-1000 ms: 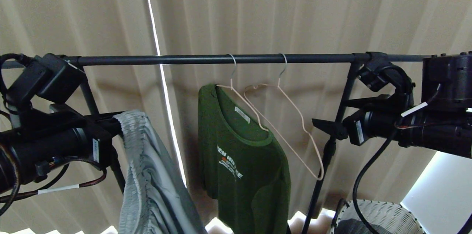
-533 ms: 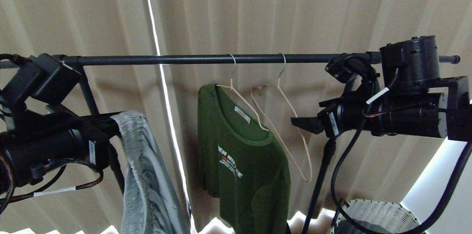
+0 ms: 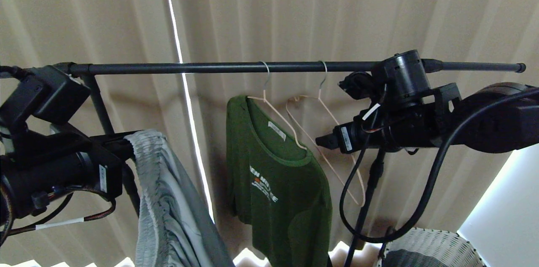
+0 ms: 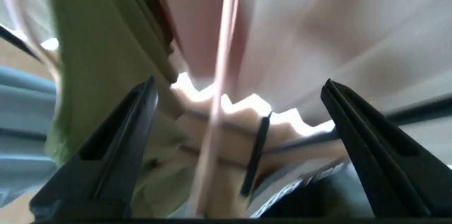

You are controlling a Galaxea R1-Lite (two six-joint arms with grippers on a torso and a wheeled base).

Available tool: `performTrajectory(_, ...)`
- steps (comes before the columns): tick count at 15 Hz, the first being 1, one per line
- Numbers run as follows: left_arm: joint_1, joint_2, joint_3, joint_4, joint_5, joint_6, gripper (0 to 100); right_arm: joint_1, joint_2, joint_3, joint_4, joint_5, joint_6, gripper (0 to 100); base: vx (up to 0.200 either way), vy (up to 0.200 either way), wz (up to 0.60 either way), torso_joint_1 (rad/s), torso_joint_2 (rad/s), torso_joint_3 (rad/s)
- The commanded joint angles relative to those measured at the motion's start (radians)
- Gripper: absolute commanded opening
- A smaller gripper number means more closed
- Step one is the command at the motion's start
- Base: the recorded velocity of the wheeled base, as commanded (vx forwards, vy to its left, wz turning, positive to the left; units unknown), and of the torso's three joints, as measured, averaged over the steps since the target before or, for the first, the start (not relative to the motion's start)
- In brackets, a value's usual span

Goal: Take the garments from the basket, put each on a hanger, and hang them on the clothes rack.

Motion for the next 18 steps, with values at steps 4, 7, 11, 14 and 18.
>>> performTrajectory(4,-0.002,0.001,0.006,0.000,0.000,0.000,0,0.008,0.033,-0.019,0.017,-0.063,0.034,100,0.000,0.000,0.00,0.000,0.00,0.000)
performTrajectory(7,-0.002,-0.005,0.007,0.000,0.000,0.000,0,0.008,0.035,-0.010,0.016,-0.065,0.035,100,0.000,0.000,0.00,0.000,0.00,0.000)
performTrajectory(11,-0.002,-0.015,0.013,0.002,0.000,0.000,0,0.006,0.032,-0.005,0.014,-0.067,0.035,0,0.000,0.000,0.00,0.000,0.00,0.000)
performTrajectory(14,-0.002,-0.016,0.017,0.000,0.000,0.000,0,0.005,0.018,-0.004,0.016,-0.067,0.034,0,0.000,0.000,0.00,0.000,0.00,0.000)
performTrajectory(18,-0.002,-0.015,0.017,-0.003,0.000,0.000,0,0.005,-0.043,0.022,0.014,-0.065,0.037,0,0.000,0.000,0.00,0.000,0.00,0.000)
